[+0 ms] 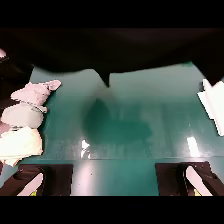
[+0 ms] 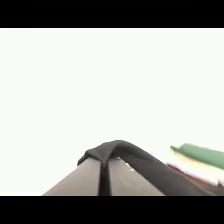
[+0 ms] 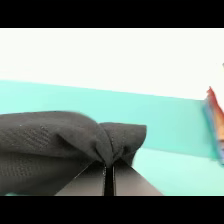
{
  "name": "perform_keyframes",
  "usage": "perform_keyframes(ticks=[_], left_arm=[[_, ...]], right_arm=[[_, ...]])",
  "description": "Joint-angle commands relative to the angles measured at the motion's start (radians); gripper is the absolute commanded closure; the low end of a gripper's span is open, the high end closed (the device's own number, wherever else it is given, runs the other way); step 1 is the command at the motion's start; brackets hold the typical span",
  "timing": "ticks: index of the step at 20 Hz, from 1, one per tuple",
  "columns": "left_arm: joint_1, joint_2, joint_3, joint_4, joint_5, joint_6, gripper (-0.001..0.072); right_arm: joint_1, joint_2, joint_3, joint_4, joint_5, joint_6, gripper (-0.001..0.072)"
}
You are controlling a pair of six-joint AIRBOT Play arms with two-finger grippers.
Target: Fold the shirts.
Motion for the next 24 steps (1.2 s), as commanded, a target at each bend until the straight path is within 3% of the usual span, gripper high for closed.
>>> perform_keyframes(ticks=[1,7,12,15,19,20,21,24], left_arm=[[0.0,0.008,0.011,0.011,0.037,0.009,0.0687],[0.0,-0.268,-0.08,0.004,-0.158,-0.014,0.0686],[0.0,-0.618,-0.151,-0.01,-0.291,-0.021,0.0685],[0.0,-0.793,-0.153,-0.027,-0.288,-0.02,0.0685],[0.0,-0.85,-0.152,-0.021,-0.225,-0.022,0.0678],[0.0,-0.849,-0.142,-0.021,-0.219,-0.024,0.0398],[0.005,-0.849,-0.129,-0.019,-0.229,-0.04,0.0135],[0.056,-0.847,-0.087,-0.02,-0.391,-0.079,0.0116]], right_arm=[[-0.064,0.023,0.033,-0.005,0.14,0.056,0.0692],[-0.063,0.018,-0.386,-0.006,0.22,0.123,0.0692],[-0.063,-0.013,-0.858,-0.031,0.095,0.138,0.0692],[-0.063,-0.147,-0.933,-0.031,-0.003,0.124,0.0692],[-0.063,-0.317,-0.827,-0.031,-0.118,0.098,0.0687],[-0.063,-0.354,-0.784,-0.031,-0.113,0.092,0.0565],[-0.063,-0.389,-0.735,-0.031,-0.097,0.092,0.0366],[-0.063,-0.428,-0.627,-0.031,-0.029,0.079,0.0339]])
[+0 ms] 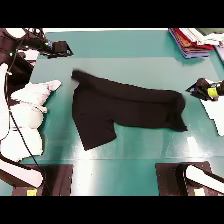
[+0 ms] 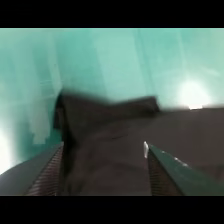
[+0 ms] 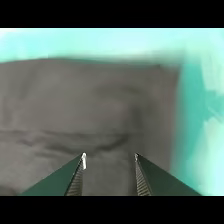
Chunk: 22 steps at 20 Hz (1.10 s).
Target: Fold the shirts.
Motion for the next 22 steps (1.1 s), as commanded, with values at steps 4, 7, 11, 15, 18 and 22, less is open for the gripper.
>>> perform_keyframes(ticks=[4,7,11,15,18,22], left_arm=[[0.078,0.055,-0.133,0.006,-0.232,-0.029,0.0116],[0.073,0.193,-0.447,0.018,-0.14,-0.028,0.0116],[0.071,0.385,-0.914,0.014,0.027,-0.019,0.0116],[0.071,0.421,-1.135,-0.1,0.142,0.037,0.0117],[0.071,0.42,-1.18,-0.189,0.208,0.085,0.0116],[0.006,0.418,-1.194,-0.203,0.278,0.085,0.0117]], right_arm=[[0.013,0.032,0.103,0.0,0.071,-0.049,0.034],[0.04,0.113,0.103,-0.001,0.071,-0.057,0.034],[0.097,0.172,0.103,-0.001,0.066,-0.056,0.0341],[0.154,0.164,0.103,-0.002,0.062,-0.055,0.0347],[0.187,0.161,0.103,-0.001,0.059,-0.047,0.0347],[0.192,0.161,0.103,0.001,0.06,-0.029,0.0347]])
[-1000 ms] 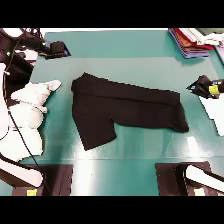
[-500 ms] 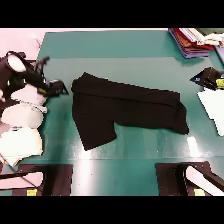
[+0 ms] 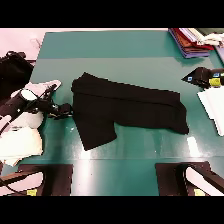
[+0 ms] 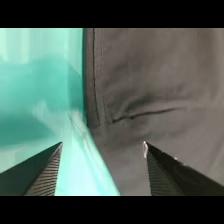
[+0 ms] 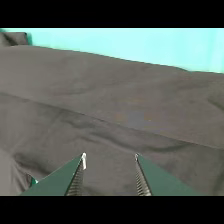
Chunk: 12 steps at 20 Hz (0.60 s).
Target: Fold the shirts.
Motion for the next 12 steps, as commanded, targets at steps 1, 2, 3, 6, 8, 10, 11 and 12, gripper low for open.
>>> perform_keyframes(ticks=[1,2,3,6,8,10,11,12], left_arm=[[-0.079,0.003,-0.031,-0.035,0.098,0.015,0.0117],[-0.114,0.003,-0.031,-0.035,0.128,0.007,0.0117],[-0.134,0.003,-0.03,-0.035,0.143,-0.005,0.0119],[-0.137,0.005,-0.019,-0.014,0.138,-0.024,0.0692],[-0.137,0.011,0.019,-0.008,0.105,-0.016,0.0685],[-0.137,0.011,0.077,-0.004,0.057,0.002,0.0685],[-0.137,0.011,0.105,-0.004,0.04,0.017,0.0685],[-0.137,0.011,0.127,-0.004,0.03,0.018,0.0685]], right_arm=[[0.01,0.001,0.001,0.001,0.001,0.016,0.0347],[0.01,0.001,0.001,-0.001,0.005,0.016,0.0347],[0.007,0.001,0.001,-0.003,0.012,0.016,0.0347],[-0.051,0.002,-0.014,-0.063,0.078,0.016,0.0347],[-0.111,0.026,-0.095,-0.16,0.118,0.016,0.0347],[-0.195,0.073,-0.238,-0.269,0.12,0.015,0.0345],[-0.242,0.096,-0.312,-0.303,0.12,0.006,0.0312],[-0.299,0.113,-0.387,-0.312,0.121,-0.024,0.0235]])
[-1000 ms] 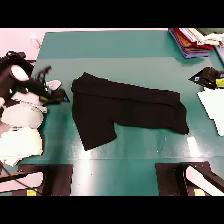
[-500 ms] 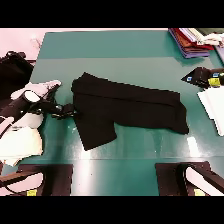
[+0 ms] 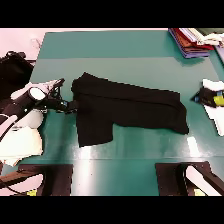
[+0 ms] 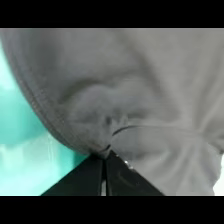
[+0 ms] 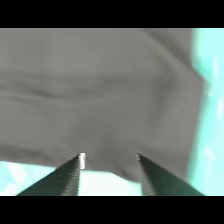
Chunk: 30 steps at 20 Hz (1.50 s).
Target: Fold the shirts.
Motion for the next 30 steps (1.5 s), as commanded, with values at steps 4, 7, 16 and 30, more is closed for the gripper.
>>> perform_keyframes(ticks=[4,7,16,30], left_arm=[[-0.003,0.002,0.099,0.004,-0.037,0.021,0.0685],[-0.003,0.001,0.098,0.005,-0.047,0.021,0.0685],[-0.003,0.002,0.099,0.006,-0.07,0.021,0.0685],[-0.002,0.399,1.054,0.279,-0.199,-0.071,0.0686]], right_arm=[[-0.253,0.048,-0.365,-0.08,-0.023,-0.061,0.0221],[-0.315,-0.038,-0.417,0.01,-0.075,-0.063,0.0221],[-0.18,-0.204,-0.418,0.166,-0.229,-0.088,0.0493],[0.05,0.245,0.526,0.214,-0.168,-0.073,0.0691]])
